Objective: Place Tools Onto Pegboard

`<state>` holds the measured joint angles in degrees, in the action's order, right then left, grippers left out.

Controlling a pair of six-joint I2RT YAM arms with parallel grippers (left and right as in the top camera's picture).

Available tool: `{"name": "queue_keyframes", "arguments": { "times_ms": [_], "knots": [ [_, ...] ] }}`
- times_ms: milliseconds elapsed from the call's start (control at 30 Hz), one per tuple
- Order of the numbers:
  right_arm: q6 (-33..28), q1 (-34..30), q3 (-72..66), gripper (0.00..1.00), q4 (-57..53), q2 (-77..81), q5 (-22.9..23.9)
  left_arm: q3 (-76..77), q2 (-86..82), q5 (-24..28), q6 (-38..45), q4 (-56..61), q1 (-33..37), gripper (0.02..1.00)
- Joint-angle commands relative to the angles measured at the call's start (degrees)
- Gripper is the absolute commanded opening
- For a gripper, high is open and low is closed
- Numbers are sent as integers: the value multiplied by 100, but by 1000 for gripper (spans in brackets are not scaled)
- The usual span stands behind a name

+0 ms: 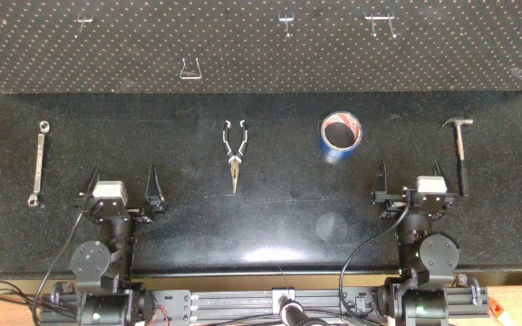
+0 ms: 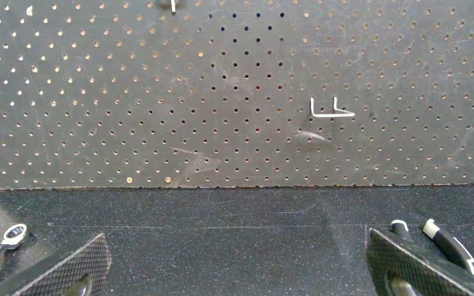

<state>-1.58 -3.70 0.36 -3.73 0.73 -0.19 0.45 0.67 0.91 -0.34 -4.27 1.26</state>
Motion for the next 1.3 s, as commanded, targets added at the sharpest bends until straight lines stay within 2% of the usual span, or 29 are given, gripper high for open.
{"name": "queue_keyframes", "arguments": {
  "times_ms": [33, 1200, 1300],
  "knots": [
    [107, -24, -11, 954, -35, -68, -72, -13, -48, -22, -223, -37, 24, 996],
    [107, -24, -11, 954, -35, -68, -72, -13, -46, -24, -223, -37, 13, 996],
    [107, -24, -11, 954, -35, -68, -72, 57, 529, -44, -219, 302, 28, 998]
  ]
}}
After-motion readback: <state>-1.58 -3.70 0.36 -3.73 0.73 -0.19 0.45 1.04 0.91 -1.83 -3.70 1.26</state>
